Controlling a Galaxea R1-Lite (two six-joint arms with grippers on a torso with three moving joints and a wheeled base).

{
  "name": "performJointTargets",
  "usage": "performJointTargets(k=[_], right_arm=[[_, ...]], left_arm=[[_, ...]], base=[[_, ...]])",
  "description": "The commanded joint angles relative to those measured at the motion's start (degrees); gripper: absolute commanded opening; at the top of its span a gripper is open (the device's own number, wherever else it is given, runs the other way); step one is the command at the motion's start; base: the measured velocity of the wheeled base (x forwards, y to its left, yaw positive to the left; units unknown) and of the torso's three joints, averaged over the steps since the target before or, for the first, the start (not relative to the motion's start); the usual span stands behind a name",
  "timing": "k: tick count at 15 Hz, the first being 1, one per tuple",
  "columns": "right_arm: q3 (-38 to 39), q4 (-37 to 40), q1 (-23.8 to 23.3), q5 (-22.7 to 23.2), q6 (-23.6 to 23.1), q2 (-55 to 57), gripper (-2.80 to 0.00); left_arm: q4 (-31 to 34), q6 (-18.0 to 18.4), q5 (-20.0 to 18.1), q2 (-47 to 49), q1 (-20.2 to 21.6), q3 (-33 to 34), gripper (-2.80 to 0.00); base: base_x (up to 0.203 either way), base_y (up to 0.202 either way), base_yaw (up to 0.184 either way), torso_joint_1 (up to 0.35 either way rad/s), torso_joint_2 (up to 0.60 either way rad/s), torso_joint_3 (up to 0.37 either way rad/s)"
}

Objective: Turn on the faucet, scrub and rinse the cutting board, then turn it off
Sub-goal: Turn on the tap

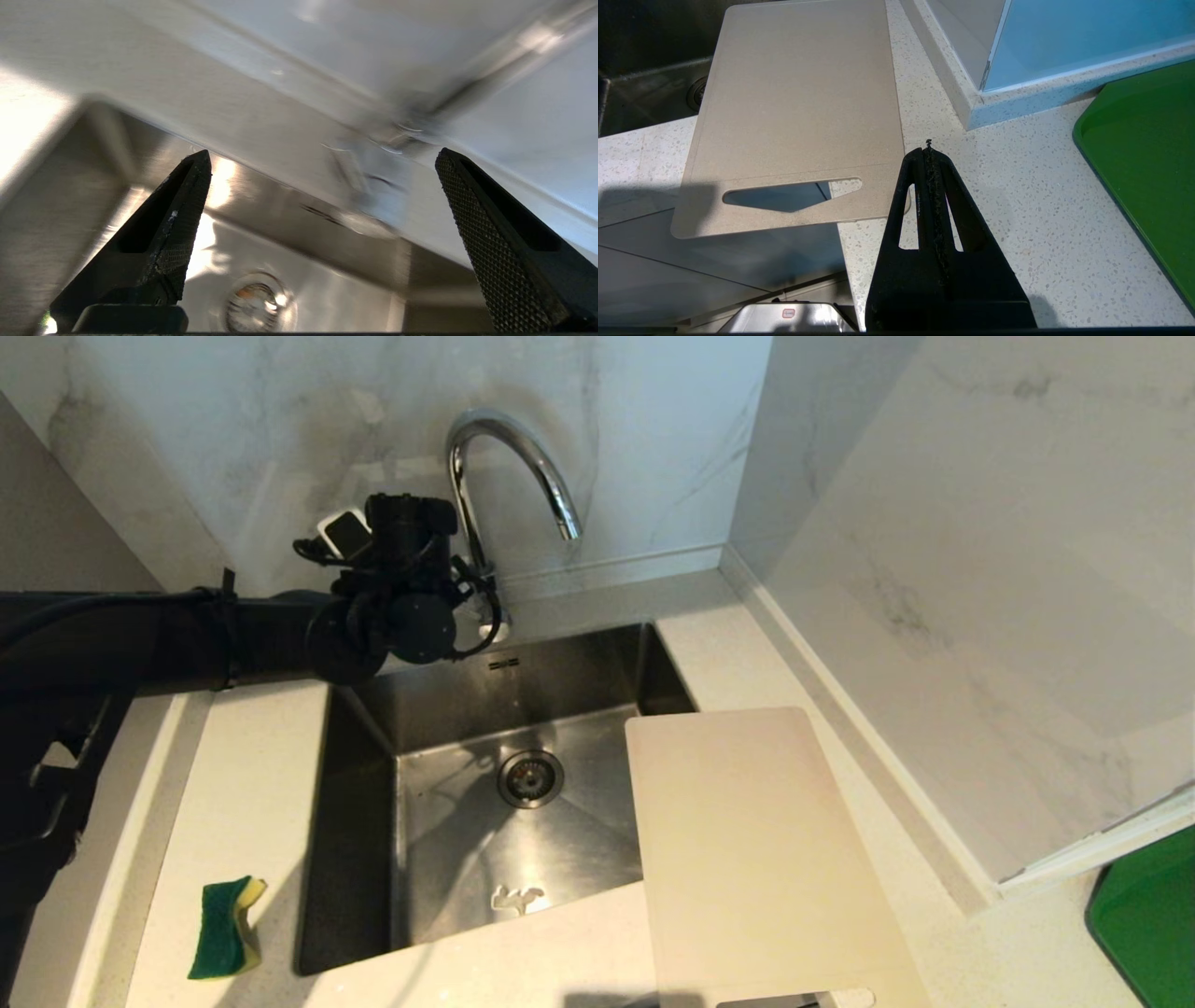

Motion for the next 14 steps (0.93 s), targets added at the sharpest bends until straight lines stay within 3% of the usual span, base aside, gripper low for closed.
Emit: performJointTargets(k=[1, 5, 9, 14], right_arm=[[0.0, 0.0, 0.0, 0.0, 0.0, 0.1, -2.8], [0.0, 0.0, 0.0, 0.0, 0.0, 0.0, -2.8], [0.0, 0.0, 0.0, -0.1, 0.0, 0.1, -2.8], [0.0, 0.0, 0.0, 0.0, 0.0, 0.1, -2.8]], left_arm=[[-0.2, 0.2, 1.5, 2.6, 0.1, 0.0, 0.0], [-6.5, 4.9, 3.3, 4.0, 0.0, 0.0, 0.0], [-10.3, 5.9, 4.9, 5.4, 0.0, 0.0, 0.0], [-16.9, 11.2, 6.9, 7.7, 0.0, 0.0, 0.0]], base=[[0.0, 0.0, 0.0, 0.0, 0.0, 0.0], [0.0, 0.0, 0.0, 0.0, 0.0, 0.0], [0.0, 0.0, 0.0, 0.0, 0.0, 0.0], [0.0, 0.0, 0.0, 0.0, 0.0, 0.0]])
